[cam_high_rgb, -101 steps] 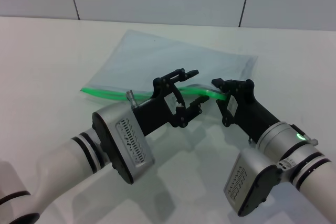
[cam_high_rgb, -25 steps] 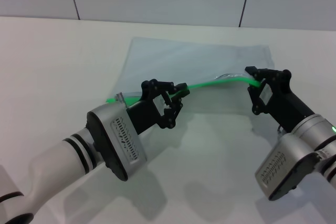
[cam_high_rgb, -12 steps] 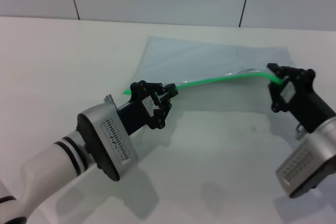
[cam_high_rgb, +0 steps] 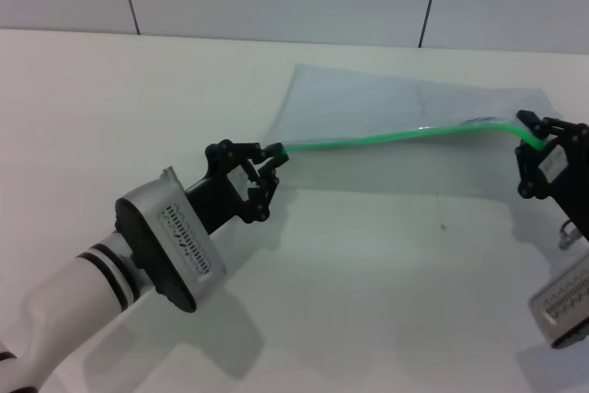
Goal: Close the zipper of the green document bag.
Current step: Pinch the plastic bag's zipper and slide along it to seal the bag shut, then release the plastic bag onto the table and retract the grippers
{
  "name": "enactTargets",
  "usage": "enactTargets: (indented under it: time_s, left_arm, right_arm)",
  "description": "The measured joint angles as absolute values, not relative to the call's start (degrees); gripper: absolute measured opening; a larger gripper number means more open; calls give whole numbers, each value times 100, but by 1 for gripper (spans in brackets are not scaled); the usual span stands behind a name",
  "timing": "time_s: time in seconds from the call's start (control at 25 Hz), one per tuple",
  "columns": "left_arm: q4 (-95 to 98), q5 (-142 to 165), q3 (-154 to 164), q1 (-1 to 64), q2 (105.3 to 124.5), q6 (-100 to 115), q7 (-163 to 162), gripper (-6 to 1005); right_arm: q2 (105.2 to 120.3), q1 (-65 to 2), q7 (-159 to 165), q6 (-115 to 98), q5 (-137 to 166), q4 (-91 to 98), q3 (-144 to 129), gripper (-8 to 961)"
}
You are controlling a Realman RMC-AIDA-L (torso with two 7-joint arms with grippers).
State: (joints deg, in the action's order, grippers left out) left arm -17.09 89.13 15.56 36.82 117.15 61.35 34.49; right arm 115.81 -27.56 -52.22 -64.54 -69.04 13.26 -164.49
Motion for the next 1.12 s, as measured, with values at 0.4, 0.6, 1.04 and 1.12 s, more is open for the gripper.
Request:
enactTargets:
  time_s: [0.4, 0.6, 1.04, 1.12]
  left_arm:
    - [-1649, 8585, 1555, 3561, 11714, 6200, 3445, 51]
    - [-1729, 8585, 1466, 3659, 11732, 6384, 3420, 51]
    - [-1830, 8578, 699, 3496, 11715, 7449, 2375, 230]
    - [-1806, 8537, 614, 3455, 11712, 7653, 2015, 314]
  right_arm:
    - [11606, -2679, -4886, -6596, -6984, 1081, -16301, 159]
    - [11626, -2674, -4879, -6486, -6989, 1124, -15753, 165]
    - [11628, -2360, -3842, -7646, -6988, 1143, -15111, 312]
    - [11628, -2320, -3381, -7902, -6988, 1142, -15100, 404]
